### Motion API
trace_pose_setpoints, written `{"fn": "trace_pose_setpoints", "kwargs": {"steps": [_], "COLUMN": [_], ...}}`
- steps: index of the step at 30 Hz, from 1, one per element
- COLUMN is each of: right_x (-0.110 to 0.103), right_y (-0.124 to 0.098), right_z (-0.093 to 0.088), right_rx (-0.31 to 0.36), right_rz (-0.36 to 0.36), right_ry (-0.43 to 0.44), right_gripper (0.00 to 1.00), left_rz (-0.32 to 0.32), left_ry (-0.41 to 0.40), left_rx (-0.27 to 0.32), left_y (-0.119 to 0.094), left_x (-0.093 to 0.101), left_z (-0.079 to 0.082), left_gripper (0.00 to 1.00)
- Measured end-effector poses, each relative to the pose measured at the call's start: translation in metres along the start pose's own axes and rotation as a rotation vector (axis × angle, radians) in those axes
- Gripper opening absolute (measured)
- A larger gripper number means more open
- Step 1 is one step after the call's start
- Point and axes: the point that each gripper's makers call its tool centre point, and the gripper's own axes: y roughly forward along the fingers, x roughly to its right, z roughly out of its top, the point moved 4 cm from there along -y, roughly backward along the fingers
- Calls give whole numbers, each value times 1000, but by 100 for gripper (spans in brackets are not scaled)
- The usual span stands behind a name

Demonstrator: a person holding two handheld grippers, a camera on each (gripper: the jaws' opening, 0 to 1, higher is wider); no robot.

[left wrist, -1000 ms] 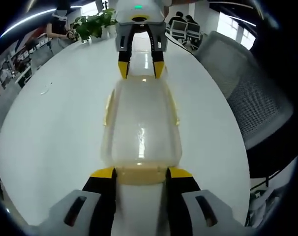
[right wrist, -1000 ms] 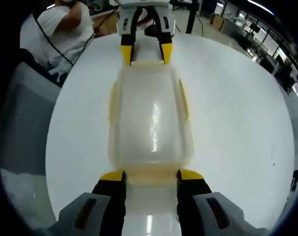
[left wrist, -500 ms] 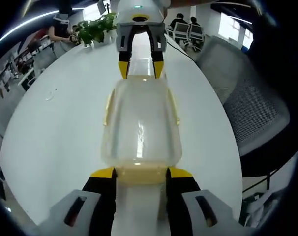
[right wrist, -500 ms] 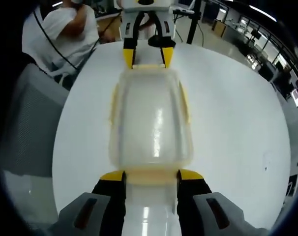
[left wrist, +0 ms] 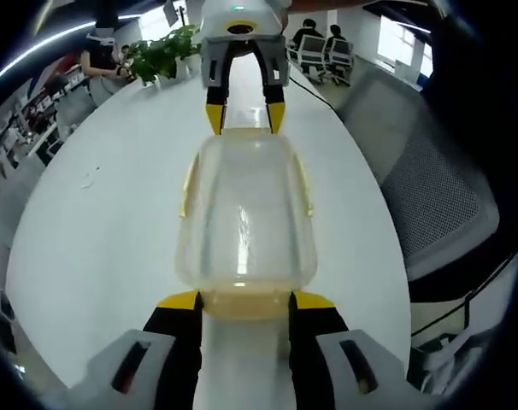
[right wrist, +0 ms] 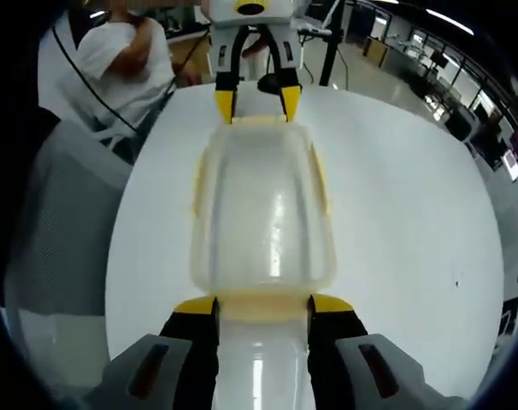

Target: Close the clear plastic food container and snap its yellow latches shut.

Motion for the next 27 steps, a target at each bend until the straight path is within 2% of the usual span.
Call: {"fn": "trace_pose_setpoints", "kwargs": {"steps": [27], "right_x": [-3], "right_y": [-30], "right_z": [-51], "right_rx": [-14], "right_rz": [-2], "right_ry": [24], "right_gripper": [39], "left_rz": [3], "left_ry": [8], "left_rx": [4], "left_y": [27], "left_x": [3], "left_z": [54], "left_gripper": [38]}}
